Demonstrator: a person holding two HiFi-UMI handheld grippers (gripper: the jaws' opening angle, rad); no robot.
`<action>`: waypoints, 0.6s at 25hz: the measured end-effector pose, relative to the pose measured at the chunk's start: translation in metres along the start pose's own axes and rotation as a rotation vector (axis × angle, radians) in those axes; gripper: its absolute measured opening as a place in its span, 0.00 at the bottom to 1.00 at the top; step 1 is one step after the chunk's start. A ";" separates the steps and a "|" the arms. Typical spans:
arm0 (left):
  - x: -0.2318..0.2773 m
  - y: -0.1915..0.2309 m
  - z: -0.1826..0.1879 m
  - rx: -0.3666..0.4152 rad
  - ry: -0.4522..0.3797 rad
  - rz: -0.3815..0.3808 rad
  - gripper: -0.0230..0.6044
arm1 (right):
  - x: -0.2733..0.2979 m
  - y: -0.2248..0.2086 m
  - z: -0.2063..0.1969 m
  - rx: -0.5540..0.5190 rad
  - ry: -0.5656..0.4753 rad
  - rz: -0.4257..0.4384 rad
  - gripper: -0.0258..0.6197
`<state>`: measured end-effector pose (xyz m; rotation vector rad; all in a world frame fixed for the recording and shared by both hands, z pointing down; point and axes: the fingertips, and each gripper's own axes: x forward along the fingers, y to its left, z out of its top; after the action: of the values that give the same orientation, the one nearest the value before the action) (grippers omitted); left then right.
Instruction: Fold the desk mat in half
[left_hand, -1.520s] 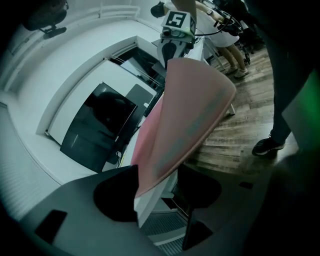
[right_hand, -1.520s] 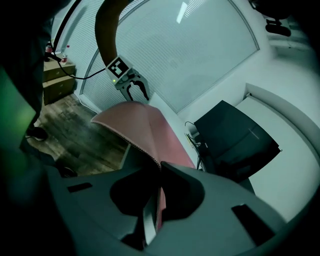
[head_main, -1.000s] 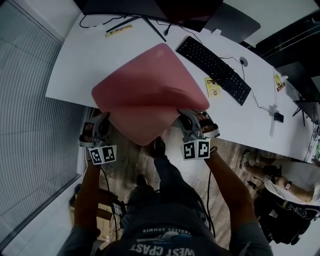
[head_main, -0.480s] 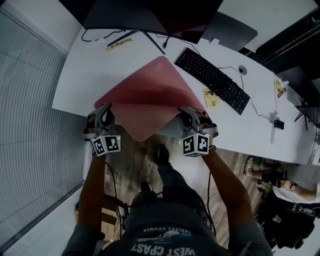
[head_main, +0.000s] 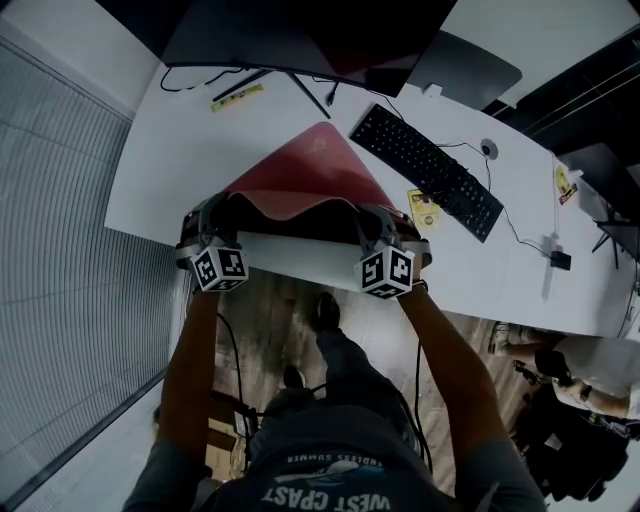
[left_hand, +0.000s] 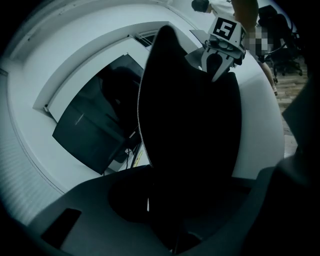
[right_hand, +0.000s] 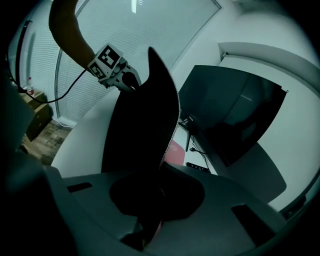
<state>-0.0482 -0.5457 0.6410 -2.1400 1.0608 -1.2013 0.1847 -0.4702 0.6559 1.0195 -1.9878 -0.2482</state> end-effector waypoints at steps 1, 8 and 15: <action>0.004 0.000 -0.001 -0.006 0.007 -0.004 0.12 | 0.004 -0.001 -0.002 0.003 0.008 0.007 0.10; 0.038 -0.012 -0.011 -0.051 0.064 -0.058 0.15 | 0.038 0.005 -0.023 0.048 0.077 0.089 0.10; 0.054 -0.008 -0.010 -0.125 0.066 -0.059 0.16 | 0.056 0.000 -0.034 0.117 0.130 0.153 0.10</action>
<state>-0.0363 -0.5850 0.6786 -2.2546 1.1361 -1.2715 0.1945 -0.5054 0.7107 0.9260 -1.9675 0.0174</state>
